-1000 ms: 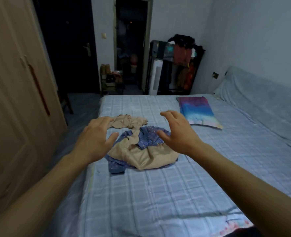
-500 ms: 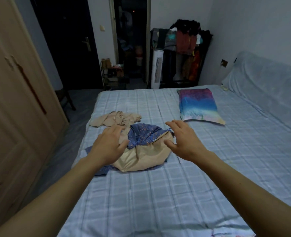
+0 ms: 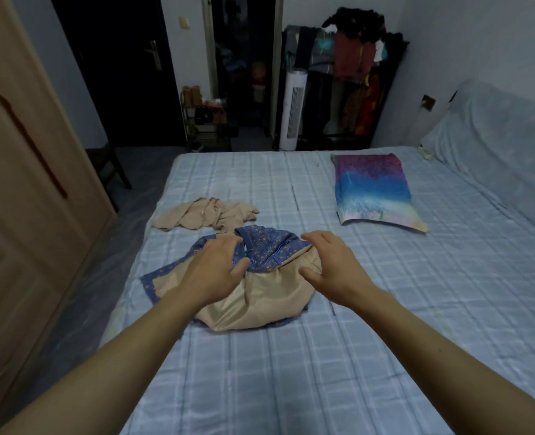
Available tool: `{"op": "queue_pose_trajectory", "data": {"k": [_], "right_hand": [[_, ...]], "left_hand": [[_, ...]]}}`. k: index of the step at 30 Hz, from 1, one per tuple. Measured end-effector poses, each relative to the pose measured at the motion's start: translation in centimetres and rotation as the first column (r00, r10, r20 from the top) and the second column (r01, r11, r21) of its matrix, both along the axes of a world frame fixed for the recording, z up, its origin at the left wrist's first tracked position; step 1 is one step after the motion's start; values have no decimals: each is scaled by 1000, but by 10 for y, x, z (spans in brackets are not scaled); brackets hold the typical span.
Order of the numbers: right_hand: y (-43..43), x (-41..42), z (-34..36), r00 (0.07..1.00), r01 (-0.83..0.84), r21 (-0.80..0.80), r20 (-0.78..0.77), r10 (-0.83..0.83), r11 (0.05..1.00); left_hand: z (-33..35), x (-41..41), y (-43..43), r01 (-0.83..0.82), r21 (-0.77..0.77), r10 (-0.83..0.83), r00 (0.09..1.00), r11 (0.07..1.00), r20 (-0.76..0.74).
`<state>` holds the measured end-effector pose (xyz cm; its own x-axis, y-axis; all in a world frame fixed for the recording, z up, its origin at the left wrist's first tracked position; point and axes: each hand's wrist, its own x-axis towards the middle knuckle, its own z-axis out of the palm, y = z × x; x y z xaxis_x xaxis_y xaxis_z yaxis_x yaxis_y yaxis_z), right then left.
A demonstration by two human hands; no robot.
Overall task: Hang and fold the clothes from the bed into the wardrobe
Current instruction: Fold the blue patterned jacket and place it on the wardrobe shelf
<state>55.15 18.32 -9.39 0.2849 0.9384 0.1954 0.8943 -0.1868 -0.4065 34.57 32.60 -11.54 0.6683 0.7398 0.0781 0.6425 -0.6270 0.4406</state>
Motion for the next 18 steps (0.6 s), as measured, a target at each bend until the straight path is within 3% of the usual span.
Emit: {"op": "queue_pose_trajectory", "data": {"k": [18], "right_hand": [[190, 66, -97, 997, 4, -151, -74, -15, 989]], "left_hand": [[-108, 52, 166, -100, -149, 100, 995, 984, -9]]}}
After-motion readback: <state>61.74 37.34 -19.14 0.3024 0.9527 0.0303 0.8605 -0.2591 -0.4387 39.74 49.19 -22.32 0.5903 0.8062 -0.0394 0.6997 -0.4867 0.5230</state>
